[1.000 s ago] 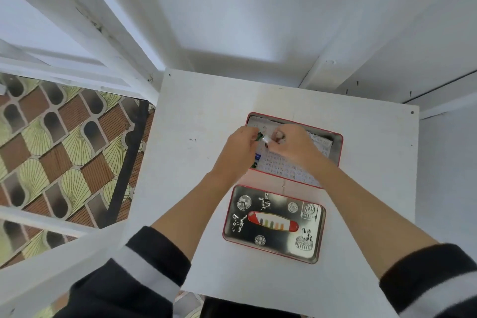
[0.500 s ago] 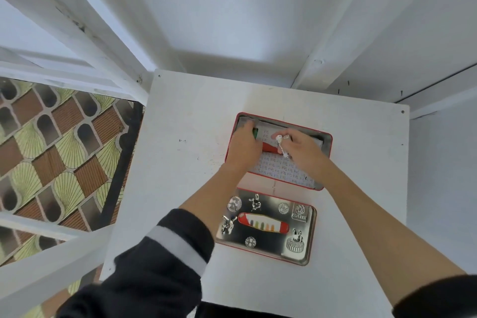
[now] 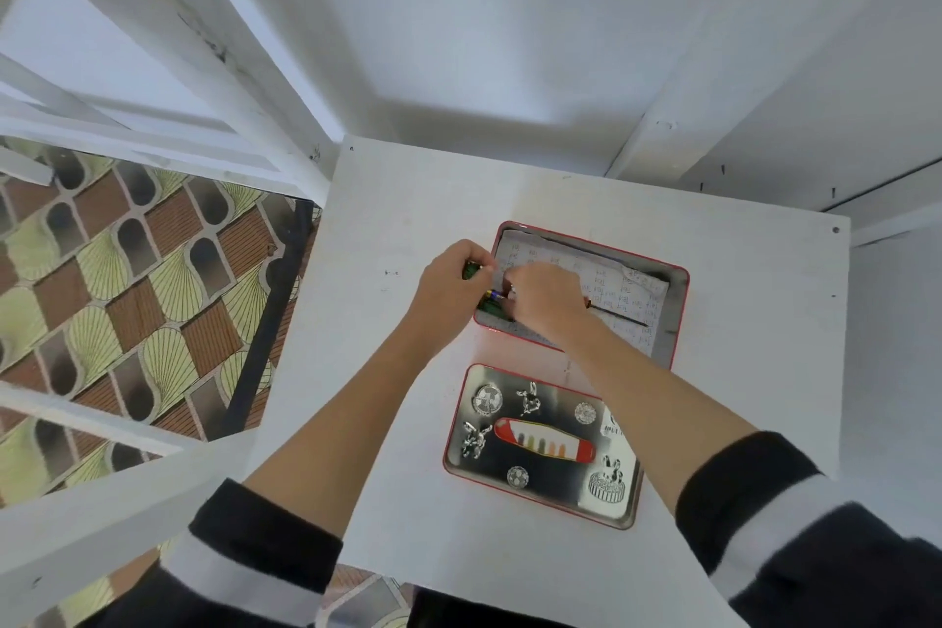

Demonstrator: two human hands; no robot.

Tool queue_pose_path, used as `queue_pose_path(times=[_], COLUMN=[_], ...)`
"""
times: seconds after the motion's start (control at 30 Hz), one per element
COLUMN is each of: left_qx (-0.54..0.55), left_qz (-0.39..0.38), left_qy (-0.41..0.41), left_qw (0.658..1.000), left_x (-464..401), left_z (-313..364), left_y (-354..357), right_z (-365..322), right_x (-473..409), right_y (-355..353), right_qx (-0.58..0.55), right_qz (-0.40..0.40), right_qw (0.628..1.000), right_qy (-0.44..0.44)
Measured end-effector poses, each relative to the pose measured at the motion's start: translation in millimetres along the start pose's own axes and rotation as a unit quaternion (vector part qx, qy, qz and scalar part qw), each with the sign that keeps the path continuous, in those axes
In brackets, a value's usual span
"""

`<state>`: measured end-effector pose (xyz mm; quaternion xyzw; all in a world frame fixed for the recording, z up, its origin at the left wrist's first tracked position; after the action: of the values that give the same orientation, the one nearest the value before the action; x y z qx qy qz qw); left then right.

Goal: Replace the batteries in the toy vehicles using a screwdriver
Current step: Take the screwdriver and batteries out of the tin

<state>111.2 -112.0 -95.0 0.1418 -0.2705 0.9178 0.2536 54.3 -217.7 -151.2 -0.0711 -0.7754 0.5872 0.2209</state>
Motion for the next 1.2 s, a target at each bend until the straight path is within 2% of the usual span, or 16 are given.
queue_pose_path(times=[0.13,0.23,0.3,0.37,0.53,0.63,0.77,0.87,0.9,0.93,0.97,1.03,1.1,1.13,1.2], left_qx=[-0.044,-0.107,-0.16,-0.235,-0.406,-0.503,-0.588,-0.631,-0.63,-0.616,-0.581,-0.444,-0.288,-0.222,-0.111], left_qz=[0.02,0.011,-0.029,-0.082,-0.147,-0.204,-0.236,-0.231,-0.231,-0.229,-0.225,-0.203,-0.178,-0.171,-0.173], left_qy=[0.035,0.072,0.102,0.138,0.224,0.272,0.341,0.338,0.326,0.309,0.283,0.222,0.167,0.136,0.053], left_qw=[0.998,0.992,0.981,0.959,0.874,0.794,0.694,0.659,0.666,0.688,0.73,0.844,0.926,0.95,0.977], left_x=[3.2,0.1,-5.0,-11.5,-25.0,-20.0,-10.7,-11.4,-13.2,-15.9,-19.1,-23.4,-21.7,-19.3,-14.0], left_z=[-0.7,-2.8,-0.9,4.1,17.3,17.0,13.9,7.7,6.0,5.5,5.7,13.5,25.2,29.0,31.0], left_y=[2.4,5.5,11.1,19.4,40.0,58.7,78.2,82.0,82.4,82.7,82.7,79.9,72.8,68.9,63.3], right_z=[-1.0,17.6,32.2,47.6,74.2,82.0,85.6,85.5,85.9,86.7,87.8,90.6,92.1,92.2,91.0], right_x=[-1.3,4.8,14.6,26.2,43.6,47.6,50.2,49.8,49.9,50.2,51.1,53.8,57.6,59.1,61.2], right_y=[-1.3,-10.8,-21.5,-31.3,-39.1,-39.6,-40.0,-40.4,-40.8,-40.7,-40.5,-40.3,-41.1,-42.0,-44.2], right_qx=[0.046,-0.135,-0.286,-0.367,-0.465,-0.481,-0.489,-0.511,-0.52,-0.532,-0.543,-0.551,-0.552,-0.55,-0.547], right_qz=[0.002,-0.023,-0.031,-0.028,-0.024,-0.019,-0.022,-0.023,-0.02,-0.015,-0.009,0.01,0.022,0.023,0.021], right_qw=[0.998,0.989,0.949,0.911,0.846,0.828,0.816,0.801,0.794,0.788,0.784,0.782,0.78,0.779,0.779], right_qy=[-0.032,0.059,0.13,0.188,0.26,0.287,0.307,0.313,0.312,0.308,0.302,0.292,0.296,0.301,0.307])
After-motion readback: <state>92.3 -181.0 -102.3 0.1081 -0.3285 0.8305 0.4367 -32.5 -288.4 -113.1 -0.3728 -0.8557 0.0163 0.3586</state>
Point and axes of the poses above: each hand's wrist, its own x-axis away from the middle knuckle, its own y-axis out of the palm, z = x × y, the point moved 4 cm from there along -x, towards the middle knuckle, and after that the axes turned 14 degrees about z, right-handed, at the moved point
